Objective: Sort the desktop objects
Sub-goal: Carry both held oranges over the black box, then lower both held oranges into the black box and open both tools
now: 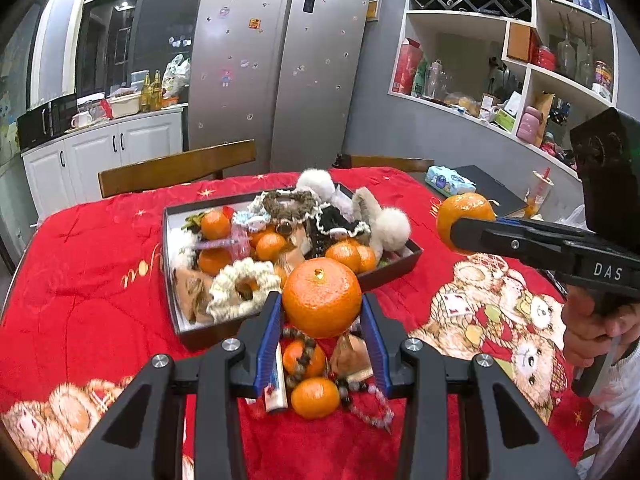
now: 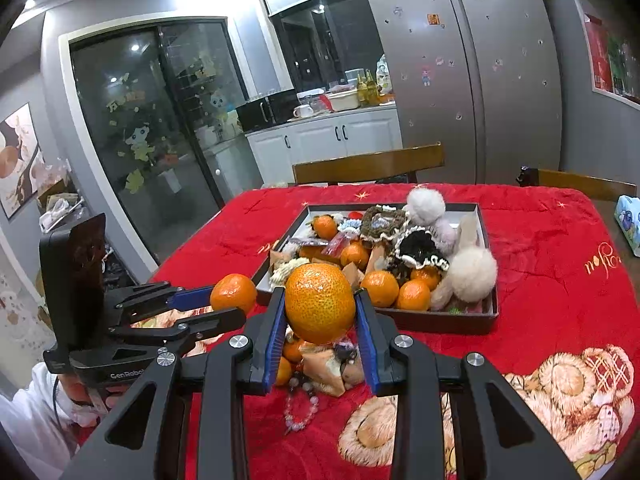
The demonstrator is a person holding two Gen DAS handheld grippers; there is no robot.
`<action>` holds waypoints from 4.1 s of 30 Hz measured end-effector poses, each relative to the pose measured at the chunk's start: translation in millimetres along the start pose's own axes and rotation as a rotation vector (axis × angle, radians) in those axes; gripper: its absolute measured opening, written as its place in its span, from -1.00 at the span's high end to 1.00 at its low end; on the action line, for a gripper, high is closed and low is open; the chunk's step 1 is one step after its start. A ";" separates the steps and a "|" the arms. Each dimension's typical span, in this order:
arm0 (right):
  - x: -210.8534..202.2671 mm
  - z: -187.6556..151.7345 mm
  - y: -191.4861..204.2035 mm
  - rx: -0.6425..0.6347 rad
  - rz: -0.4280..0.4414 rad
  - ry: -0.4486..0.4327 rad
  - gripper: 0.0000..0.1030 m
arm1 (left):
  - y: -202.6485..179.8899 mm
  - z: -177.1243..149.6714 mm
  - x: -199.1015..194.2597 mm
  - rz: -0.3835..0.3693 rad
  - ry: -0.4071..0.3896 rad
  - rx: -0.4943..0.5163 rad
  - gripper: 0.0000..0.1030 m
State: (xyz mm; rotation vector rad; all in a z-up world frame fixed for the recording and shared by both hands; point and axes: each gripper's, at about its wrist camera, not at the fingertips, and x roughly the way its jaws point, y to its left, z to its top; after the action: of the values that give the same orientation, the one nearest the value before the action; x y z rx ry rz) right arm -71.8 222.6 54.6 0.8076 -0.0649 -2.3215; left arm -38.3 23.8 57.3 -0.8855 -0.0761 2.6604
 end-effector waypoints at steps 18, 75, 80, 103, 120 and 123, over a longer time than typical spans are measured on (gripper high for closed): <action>55.6 33.9 -43.7 0.042 0.029 0.020 0.38 | 15.2 65.5 64.8 -0.013 0.012 -0.017 0.21; 125.0 22.4 -96.4 0.089 -0.018 0.114 0.38 | 29.9 49.4 163.4 -0.014 0.088 -0.031 0.21; 127.1 20.7 -96.7 0.094 -0.018 0.124 0.38 | 29.0 46.8 165.6 -0.010 0.096 -0.025 0.21; 119.3 24.0 -97.2 0.088 -0.029 0.094 -0.11 | 27.4 48.4 167.0 0.044 0.122 -0.016 0.15; 117.3 27.9 -114.5 0.178 -0.005 0.068 -1.00 | 33.3 50.1 161.9 0.117 0.115 0.000 -1.00; 116.8 26.9 -112.2 0.173 -0.007 0.068 -1.00 | 31.9 49.8 161.1 0.119 0.116 0.009 -1.00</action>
State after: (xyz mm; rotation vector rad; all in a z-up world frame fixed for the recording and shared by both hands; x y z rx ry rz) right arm -220.4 233.7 -14.3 0.9729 -0.2366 -2.3156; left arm -198.0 49.6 0.2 -1.0706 0.0176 2.7087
